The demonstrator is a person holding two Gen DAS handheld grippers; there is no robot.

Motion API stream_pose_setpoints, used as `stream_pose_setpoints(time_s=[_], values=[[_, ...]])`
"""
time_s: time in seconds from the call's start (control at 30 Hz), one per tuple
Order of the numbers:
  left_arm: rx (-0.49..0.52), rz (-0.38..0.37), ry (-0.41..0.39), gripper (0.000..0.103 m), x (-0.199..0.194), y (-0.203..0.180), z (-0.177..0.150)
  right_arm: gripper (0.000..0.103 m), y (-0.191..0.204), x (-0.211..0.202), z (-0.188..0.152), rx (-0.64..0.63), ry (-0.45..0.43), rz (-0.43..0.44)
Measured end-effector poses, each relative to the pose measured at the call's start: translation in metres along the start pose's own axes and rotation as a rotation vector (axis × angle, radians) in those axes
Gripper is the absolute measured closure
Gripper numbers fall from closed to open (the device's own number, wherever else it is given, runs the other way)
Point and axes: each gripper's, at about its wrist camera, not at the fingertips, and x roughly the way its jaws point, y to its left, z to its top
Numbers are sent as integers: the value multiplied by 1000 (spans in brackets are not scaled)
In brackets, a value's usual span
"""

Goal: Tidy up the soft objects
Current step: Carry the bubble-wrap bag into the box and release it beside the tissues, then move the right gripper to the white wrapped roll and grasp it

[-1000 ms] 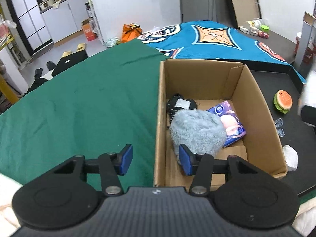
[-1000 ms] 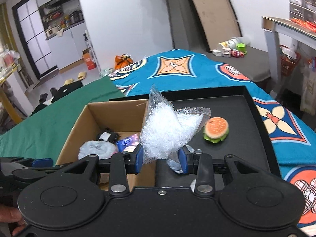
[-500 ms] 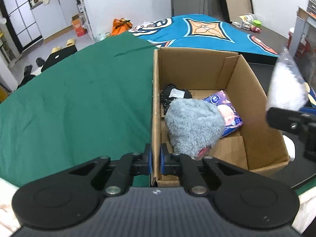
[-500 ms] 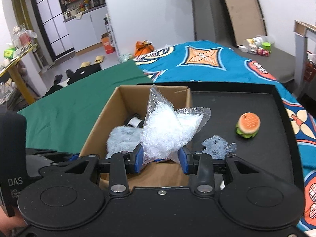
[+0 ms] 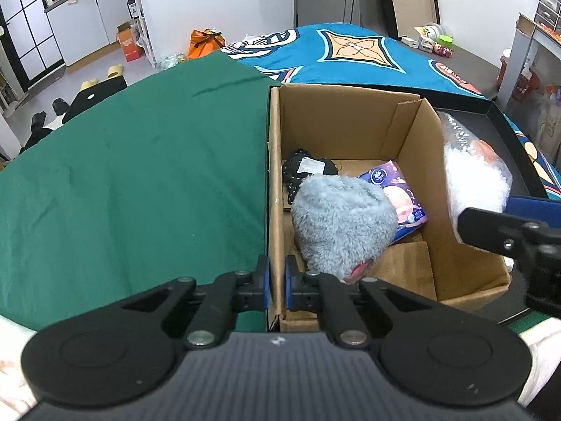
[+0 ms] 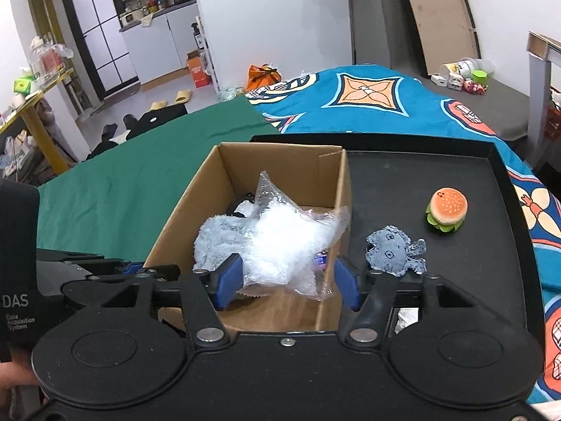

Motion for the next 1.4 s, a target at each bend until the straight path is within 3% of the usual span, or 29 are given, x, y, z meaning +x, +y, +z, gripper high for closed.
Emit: stream_pose_setpoints(time_s=[0.37,0.67,0.8,1.17,1.4], values=[[13,37,-3,94,1,-7,1,41,-24,-10,-4,55,-16,5],[7,56,2,92,3,-9,1,41,-12,-11,0,44,-39,124],[4,63,8,90,4,-9,3,41,-12,-10,1,39,-44,116],[29,134,-13,50,-4,-15,4,38,-55,-9,-11,109,-28,60],[15,164,-23,43,-9,-21,6,38,-86,-2,-25,148,-6,37]])
